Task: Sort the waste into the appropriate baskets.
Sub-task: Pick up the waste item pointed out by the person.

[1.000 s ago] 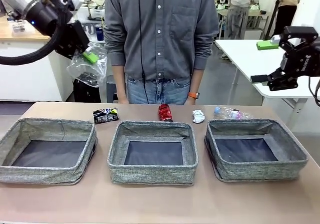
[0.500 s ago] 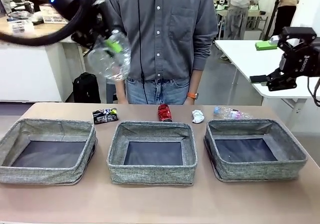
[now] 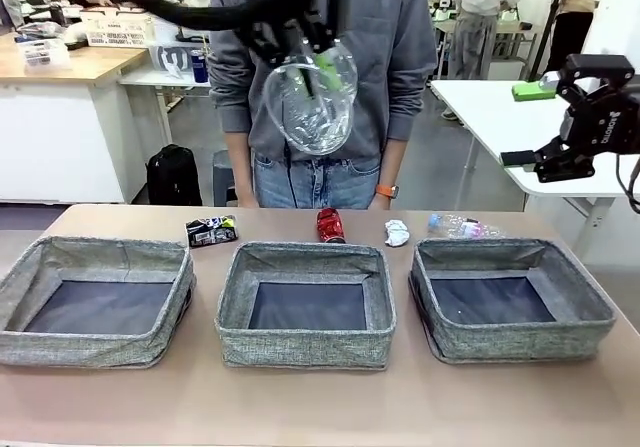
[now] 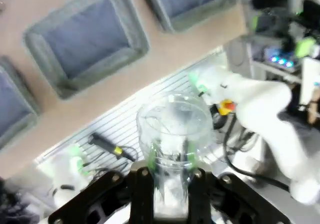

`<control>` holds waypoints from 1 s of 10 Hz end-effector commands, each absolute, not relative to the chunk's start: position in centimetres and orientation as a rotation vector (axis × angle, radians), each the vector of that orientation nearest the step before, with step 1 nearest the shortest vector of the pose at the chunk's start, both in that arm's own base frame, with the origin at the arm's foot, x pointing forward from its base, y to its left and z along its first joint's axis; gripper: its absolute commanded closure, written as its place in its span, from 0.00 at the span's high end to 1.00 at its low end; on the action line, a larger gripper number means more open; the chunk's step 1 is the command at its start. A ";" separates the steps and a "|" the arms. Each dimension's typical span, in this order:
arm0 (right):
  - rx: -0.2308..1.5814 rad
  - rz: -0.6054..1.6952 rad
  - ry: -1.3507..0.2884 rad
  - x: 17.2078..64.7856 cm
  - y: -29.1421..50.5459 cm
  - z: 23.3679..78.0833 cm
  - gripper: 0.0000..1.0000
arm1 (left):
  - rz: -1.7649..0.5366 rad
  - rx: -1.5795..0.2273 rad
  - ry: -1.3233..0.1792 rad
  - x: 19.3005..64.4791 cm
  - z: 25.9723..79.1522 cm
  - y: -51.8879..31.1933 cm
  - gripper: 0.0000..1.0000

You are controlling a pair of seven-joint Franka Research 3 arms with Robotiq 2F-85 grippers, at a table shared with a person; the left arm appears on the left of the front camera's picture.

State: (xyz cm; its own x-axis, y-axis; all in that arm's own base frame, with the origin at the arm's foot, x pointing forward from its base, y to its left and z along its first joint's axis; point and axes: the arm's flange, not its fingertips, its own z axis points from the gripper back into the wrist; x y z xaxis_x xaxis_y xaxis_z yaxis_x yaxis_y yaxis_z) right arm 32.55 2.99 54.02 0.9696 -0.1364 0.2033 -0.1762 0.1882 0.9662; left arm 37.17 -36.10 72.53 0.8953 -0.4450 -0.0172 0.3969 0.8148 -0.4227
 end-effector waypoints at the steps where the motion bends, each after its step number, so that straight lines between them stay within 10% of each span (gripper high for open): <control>1: 1.411 0.036 -0.285 32.8 3.1 54.3 1.00 | -0.468 -0.282 0.110 39.0 76.6 -39.8 0.22; 10: 1.411 0.036 -0.285 32.8 3.1 54.3 1.00 | -0.379 -0.248 0.101 41.7 79.8 -40.3 0.22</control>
State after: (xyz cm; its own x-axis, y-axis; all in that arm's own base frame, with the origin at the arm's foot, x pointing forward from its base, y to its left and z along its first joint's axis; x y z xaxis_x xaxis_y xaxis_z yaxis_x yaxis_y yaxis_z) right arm 32.55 2.98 54.02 0.9696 -0.1366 0.2032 -0.1761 0.1874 0.9664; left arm 40.38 -38.92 77.07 0.9139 -0.4042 -0.0374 0.3824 0.8883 -0.2543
